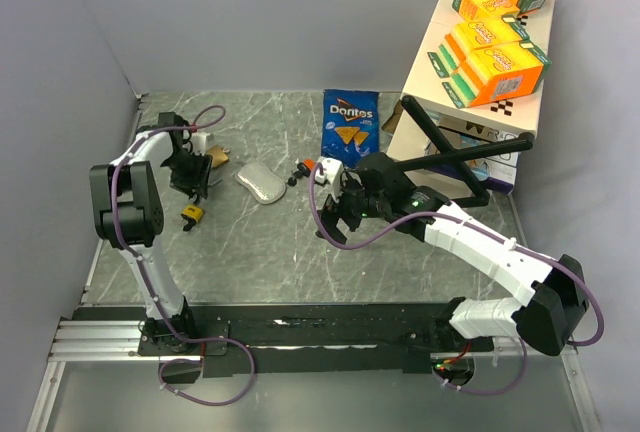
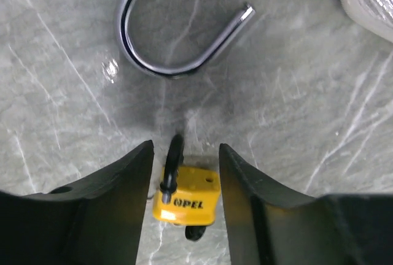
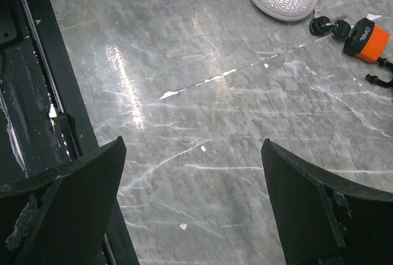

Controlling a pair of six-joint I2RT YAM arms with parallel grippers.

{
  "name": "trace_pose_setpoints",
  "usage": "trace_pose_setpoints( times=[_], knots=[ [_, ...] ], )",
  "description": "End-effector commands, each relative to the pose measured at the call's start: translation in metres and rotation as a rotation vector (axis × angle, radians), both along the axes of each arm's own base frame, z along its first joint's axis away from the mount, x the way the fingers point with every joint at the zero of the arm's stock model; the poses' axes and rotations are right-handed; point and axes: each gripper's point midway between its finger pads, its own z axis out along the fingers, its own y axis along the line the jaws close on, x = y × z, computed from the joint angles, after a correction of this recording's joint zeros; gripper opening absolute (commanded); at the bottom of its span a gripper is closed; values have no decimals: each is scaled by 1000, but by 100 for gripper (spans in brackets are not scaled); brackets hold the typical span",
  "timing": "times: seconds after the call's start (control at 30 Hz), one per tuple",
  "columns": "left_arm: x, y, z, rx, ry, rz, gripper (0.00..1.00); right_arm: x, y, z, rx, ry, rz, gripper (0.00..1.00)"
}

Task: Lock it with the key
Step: Pick up the lock from the center of the board.

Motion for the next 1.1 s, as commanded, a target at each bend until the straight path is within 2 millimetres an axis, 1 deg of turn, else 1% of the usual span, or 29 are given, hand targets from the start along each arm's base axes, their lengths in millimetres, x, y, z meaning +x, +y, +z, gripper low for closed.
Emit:
trace_pose_setpoints(
  times=[0.0,0.03,0.1,0.13,0.2,0.23,0.27,0.33,0.4,0.43,0.47,0.5,0.53,0.57,0.6,0.63,0.67,0.7,0.73,0.77,0.8,0.87,0.9,0.93,0.97,1.0,1.03,1.07],
  knots=[
    [19,1,3,10,-40,-7,50,11,10,26,58,-42,-5,100],
    [19,1,2,10,-32,-3,46,12,10,26,56,-42,-8,100],
    [19,1,1,12,-29,-1,42,12,10,26,57,-41,-9,100],
    [19,2,1,18,-30,-1,36,12,10,26,56,-42,-8,100],
    [19,2,2,23,-33,-3,29,13,10,27,59,-38,-15,100],
    [19,3,4,27,-35,2,18,14,11,27,64,-34,-17,100],
    [18,3,5,28,-34,4,14,14,11,27,69,-22,-23,100],
    [15,1,11,19,-33,11,1,16,13,30,82,-16,-27,100],
    [15,0,19,6,-39,33,1,18,15,34,95,-4,-36,100],
    [15,-1,31,1,-64,40,1,18,16,35,101,0,-36,100],
    [15,-6,39,-27,-77,40,1,19,18,40,116,2,-39,100],
    [16,-9,55,-43,-111,54,1,20,19,41,121,5,-41,100],
    [17,-13,65,-62,-133,60,1,20,21,43,129,7,-42,100],
    [18,-19,78,-101,-162,63,1,21,24,50,147,6,-40,100],
    [17,-23,96,-124,-201,76,1,23,25,50,150,14,-44,100],
    [17,-28,109,-151,-229,73,1,24,28,53,161,22,-47,100],
    [16,-36,120,-191,-249,71,1,25,32,61,178,19,-42,100],
    [13,-40,139,-221,-287,83,1,26,35,62,180,29,-34,100],
    [12,-45,149,-245,-307,81,1,26,38,66,187,31,-18,100],
    [10,-47,159,-268,-328,84,1,26,42,78,208,19,-5,100],
    [5,-54,177,-310,-360,87,1,30,46,80,218,25,-8,100],
    [1,-55,194,-348,-399,101,1,36,52,94,258,24,-29,100],
    [-1,-62,214,-410,-432,143,1,42,56,101,283,6,-45,100],
    [-4,-64,224,-449,-449,157,1,44,59,107,304,14,-58,100],
    [-5,-60,231,-482,-463,191,1,49,62,114,326,5,-66,100],
    [-11,-63,248,-537,-485,241,1,53,65,120,350,-2,-73,100],
    [-12,-68,255,-602,-506,240,1,59,71,131,402,-14,-95,100],
    [-15,-65,262,-629,-520,275,1,64,75,134,425,-20,-109,100]
  ],
)
